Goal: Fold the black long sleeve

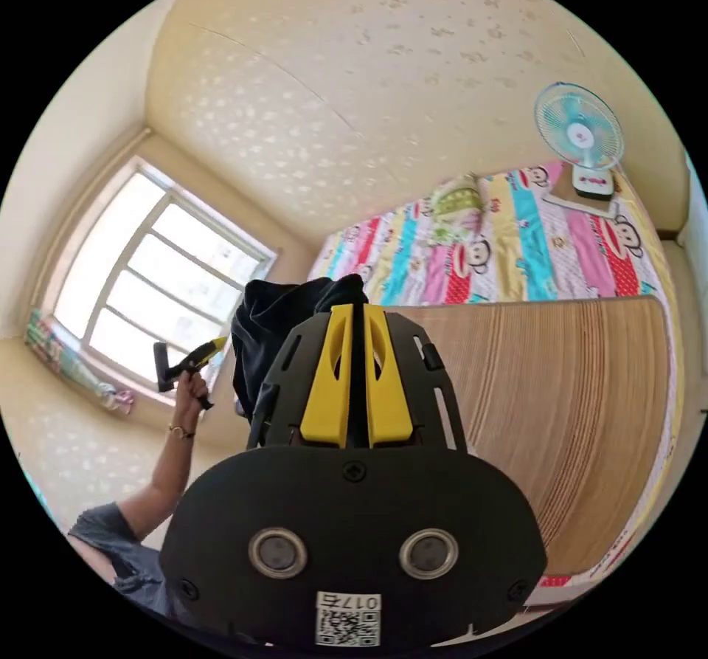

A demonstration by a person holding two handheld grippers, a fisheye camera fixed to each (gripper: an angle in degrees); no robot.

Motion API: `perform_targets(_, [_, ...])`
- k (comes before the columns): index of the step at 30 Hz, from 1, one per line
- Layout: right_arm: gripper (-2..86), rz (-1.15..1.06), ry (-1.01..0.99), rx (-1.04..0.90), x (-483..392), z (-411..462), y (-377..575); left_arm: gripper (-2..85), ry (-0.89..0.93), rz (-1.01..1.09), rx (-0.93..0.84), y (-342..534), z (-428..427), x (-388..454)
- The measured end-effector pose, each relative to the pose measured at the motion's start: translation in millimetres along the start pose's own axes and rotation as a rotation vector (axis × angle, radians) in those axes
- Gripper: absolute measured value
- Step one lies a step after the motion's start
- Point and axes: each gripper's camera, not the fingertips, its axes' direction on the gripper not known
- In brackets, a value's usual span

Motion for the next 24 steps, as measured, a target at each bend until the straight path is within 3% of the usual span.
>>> perform_targets(2, [4.2, 0.096, 0.281, -0.104, 43.7, 52.9, -22.0, 5.2, -0.199, -0.072, -0.069, -30.6, 44.8, -30.2])
perform_targets(4, [5.8, 0.127, 0.365, -0.17, 64.1, 74.4, -14.1, 5.8, -0.341, -0.117, -0.167, -39.7, 75.6, -52.0])
perform_targets(7, [8.5, 0.064, 0.412, -0.332, 90.7, 111.9, 28.8, 6.5, -0.295, -0.094, -0.29, -14.0, 110.4, -70.1])
perform_targets(12, [12.1, 0.177, 0.478, -0.627, 166.8, 173.9, 105.3, 8.2, -0.242, -0.211, -0.586, 80.4, 167.2, -116.9])
perform_targets(15, [13.7, 0.246, 0.574, -0.713, 205.4, 198.1, 126.1, 8.4, -0.198, -0.311, -0.684, 109.7, 178.3, -134.4])
perform_targets(19, [11.3, 0.255, 0.658, -0.951, 239.4, 228.0, 149.7, 8.6, -0.244, -0.283, -0.788, 115.0, 182.7, -134.3])
perform_targets(21, [7.5, 0.152, 0.699, -0.954, 229.1, 219.6, 136.6, 8.6, -0.238, -0.281, -0.83, 106.6, 180.4, -135.8])
perform_targets(24, [5.3, 0.184, 0.557, -0.949, 231.0, 172.1, 86.7, 8.6, -0.247, -0.263, -0.87, 78.2, 168.9, -133.9])
